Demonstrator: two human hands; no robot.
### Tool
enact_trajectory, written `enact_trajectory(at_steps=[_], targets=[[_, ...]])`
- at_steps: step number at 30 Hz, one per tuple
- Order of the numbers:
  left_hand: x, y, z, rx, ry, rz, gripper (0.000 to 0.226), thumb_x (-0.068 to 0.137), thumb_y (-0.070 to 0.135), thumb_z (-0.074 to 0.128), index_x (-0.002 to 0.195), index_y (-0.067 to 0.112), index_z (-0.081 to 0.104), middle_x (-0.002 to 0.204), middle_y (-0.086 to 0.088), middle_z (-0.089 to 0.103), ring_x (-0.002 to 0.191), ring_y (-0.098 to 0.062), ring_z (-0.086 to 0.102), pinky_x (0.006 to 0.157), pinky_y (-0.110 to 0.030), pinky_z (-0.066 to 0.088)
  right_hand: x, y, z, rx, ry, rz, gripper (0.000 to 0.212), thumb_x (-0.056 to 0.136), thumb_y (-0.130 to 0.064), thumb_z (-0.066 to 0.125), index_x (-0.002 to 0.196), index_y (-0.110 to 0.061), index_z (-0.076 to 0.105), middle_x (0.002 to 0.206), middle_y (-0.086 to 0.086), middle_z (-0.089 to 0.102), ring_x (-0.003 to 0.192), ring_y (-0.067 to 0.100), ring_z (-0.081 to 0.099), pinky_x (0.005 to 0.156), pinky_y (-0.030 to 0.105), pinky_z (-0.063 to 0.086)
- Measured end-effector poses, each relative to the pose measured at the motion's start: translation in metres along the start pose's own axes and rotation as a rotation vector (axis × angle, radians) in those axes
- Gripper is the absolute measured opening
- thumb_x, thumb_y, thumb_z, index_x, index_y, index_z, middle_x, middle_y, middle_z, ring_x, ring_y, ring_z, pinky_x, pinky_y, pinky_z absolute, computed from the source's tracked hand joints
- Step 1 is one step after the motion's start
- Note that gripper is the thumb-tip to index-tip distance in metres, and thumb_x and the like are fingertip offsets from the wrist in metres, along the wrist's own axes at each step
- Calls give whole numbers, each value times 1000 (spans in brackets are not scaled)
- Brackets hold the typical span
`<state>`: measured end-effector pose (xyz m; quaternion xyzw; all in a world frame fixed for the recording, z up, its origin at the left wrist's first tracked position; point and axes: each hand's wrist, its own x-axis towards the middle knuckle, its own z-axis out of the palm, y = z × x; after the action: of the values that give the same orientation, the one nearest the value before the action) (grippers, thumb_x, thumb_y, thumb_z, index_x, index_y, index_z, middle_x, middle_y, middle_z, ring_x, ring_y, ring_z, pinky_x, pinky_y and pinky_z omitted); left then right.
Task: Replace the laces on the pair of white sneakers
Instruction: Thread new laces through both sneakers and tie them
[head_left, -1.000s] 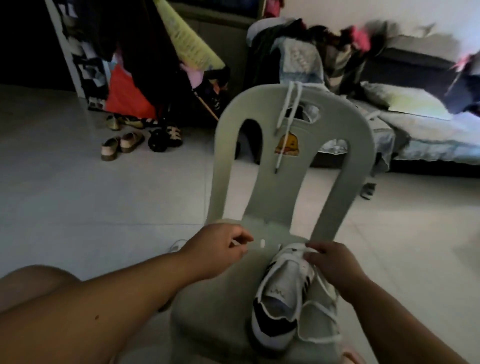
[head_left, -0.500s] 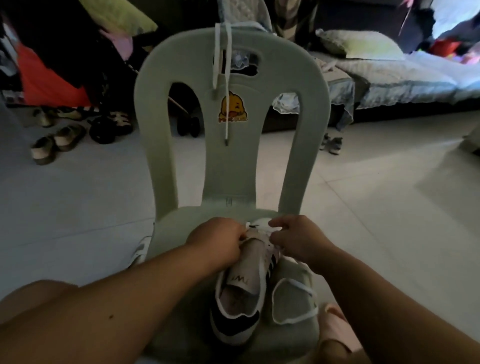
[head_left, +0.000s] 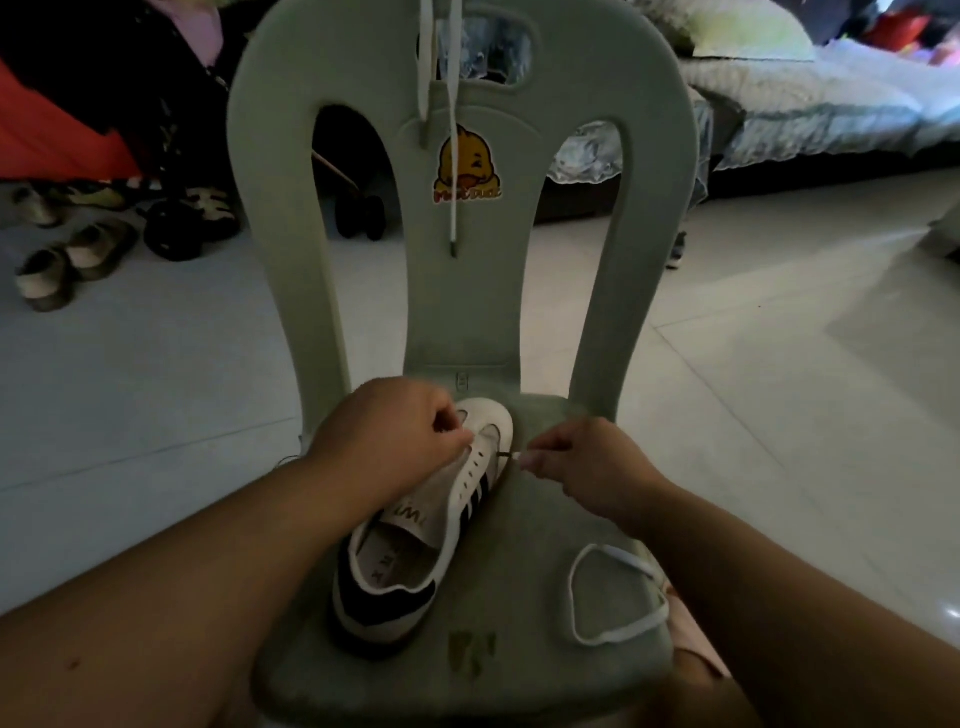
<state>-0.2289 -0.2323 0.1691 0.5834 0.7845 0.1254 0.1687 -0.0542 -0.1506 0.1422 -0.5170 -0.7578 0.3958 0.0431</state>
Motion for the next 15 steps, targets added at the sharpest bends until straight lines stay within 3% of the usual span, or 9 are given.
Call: enact_trajectory(at_steps=[3, 6, 8, 10, 11, 13, 15], targets=[[2, 10, 8, 129, -50, -17, 29, 84, 50, 58, 74, 25, 69, 71, 6, 65, 65, -9, 59, 64, -30, 54, 1, 0, 2, 8, 4, 26, 17, 87, -36, 67, 83, -20, 72, 80, -2, 71, 74, 13, 65, 65, 25, 52], [5, 13, 20, 183, -87, -66, 41, 82, 55, 54, 61, 20, 57, 58, 2, 52, 57, -14, 52, 51, -25, 38, 0, -1, 4, 41, 6, 43, 20, 89, -29, 64, 76, -14, 69, 73, 1, 69, 64, 11, 64, 56, 24, 49], [8, 13, 26, 121, -140, -109, 42, 84, 55, 51, 74, 16, 65, 69, -5, 59, 68, -20, 58, 55, -24, 34, 0, -2, 6, 40, 30, 42, 22, 88, -25, 62, 76, -8, 68, 72, 6, 69, 59, 13, 59, 54, 24, 46], [10, 11, 30, 7, -205, -162, 44, 84, 51, 55, 104, 13, 68, 86, -8, 63, 79, -22, 58, 58, -23, 33, 1, -5, 8, 35, 63, 37, 22, 87, -24, 60, 76, -6, 67, 71, 8, 66, 58, 13, 55, 52, 22, 42], [10, 9, 31, -41, -227, -175, 43, 83, 47, 60, 111, 14, 67, 85, -6, 61, 76, -19, 55, 56, -22, 32, 1, -6, 9, 32, 79, 32, 21, 87, -25, 59, 76, -9, 66, 70, 6, 64, 58, 12, 54, 51, 21, 40], [11, 8, 31, -138, -250, -179, 27, 81, 33, 68, 102, 15, 69, 83, -5, 61, 74, -15, 53, 53, -22, 36, 1, -7, 9, 28, 102, 18, 19, 89, -27, 59, 76, -14, 64, 68, -1, 62, 58, 8, 54, 51, 20, 38], [10, 7, 33, -275, -229, -213, 7, 81, 20, 70, 87, 17, 72, 85, -1, 65, 80, -16, 60, 68, -25, 47, 1, -8, 11, 52, 89, 11, 17, 89, -26, 59, 77, -15, 65, 67, -2, 61, 57, 8, 53, 52, 21, 39]])
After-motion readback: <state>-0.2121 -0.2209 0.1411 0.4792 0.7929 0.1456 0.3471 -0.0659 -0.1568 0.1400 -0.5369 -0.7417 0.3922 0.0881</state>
